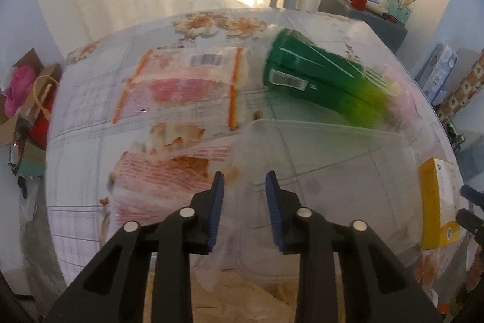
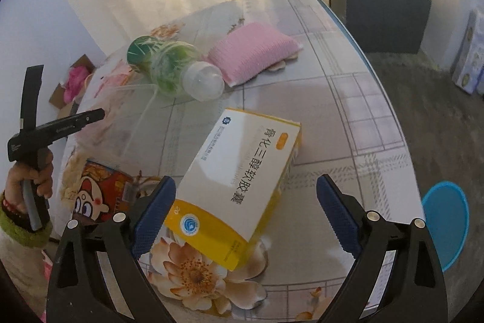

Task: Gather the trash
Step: 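Close the right tool on the medicine box while the left tool grasps the clear plastic tray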

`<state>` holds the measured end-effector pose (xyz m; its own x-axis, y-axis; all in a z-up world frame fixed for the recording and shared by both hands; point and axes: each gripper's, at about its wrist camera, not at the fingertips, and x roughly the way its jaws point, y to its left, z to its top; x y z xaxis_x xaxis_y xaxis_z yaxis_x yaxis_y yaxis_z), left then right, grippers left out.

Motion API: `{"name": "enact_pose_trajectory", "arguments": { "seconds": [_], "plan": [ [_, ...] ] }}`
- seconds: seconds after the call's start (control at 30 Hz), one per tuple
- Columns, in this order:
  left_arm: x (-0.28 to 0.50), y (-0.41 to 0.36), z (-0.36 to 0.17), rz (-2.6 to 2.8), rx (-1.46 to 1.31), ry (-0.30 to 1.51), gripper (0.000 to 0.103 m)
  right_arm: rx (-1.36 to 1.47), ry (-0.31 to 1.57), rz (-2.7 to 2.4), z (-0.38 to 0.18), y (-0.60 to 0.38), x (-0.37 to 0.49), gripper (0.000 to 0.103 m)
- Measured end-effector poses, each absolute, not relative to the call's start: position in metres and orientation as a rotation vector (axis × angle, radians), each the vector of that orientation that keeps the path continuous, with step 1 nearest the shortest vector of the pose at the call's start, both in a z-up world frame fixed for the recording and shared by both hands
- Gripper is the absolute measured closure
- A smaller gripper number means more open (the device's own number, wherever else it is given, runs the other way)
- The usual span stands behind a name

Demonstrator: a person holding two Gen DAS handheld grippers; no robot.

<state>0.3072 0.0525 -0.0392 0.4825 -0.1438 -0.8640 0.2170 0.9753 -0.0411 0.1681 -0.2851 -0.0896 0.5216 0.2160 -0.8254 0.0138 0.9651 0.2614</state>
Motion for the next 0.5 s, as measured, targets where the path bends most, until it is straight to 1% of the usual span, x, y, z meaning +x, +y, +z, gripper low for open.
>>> {"name": "enact_pose_trajectory", "arguments": {
  "seconds": [0.1,0.17,0.2,0.5],
  "plan": [
    [0.307,0.047,-0.039,-0.223,0.078,1.043,0.081,0.279,1.021,0.116,-0.094,-0.282,0.168,0.013],
    [0.306,0.045,-0.039,-0.225,0.074,1.042,0.091,0.285,1.017,0.099,-0.097,-0.278,0.168,0.013],
    [0.306,0.045,-0.039,-0.223,0.065,1.043,0.093,0.291,1.016,0.089,-0.098,-0.277,0.168,0.013],
    [0.295,0.050,-0.023,-0.244,-0.023,0.990,0.099,0.258,1.025,0.002,-0.109,-0.260,0.174,0.013]
  ]
}}
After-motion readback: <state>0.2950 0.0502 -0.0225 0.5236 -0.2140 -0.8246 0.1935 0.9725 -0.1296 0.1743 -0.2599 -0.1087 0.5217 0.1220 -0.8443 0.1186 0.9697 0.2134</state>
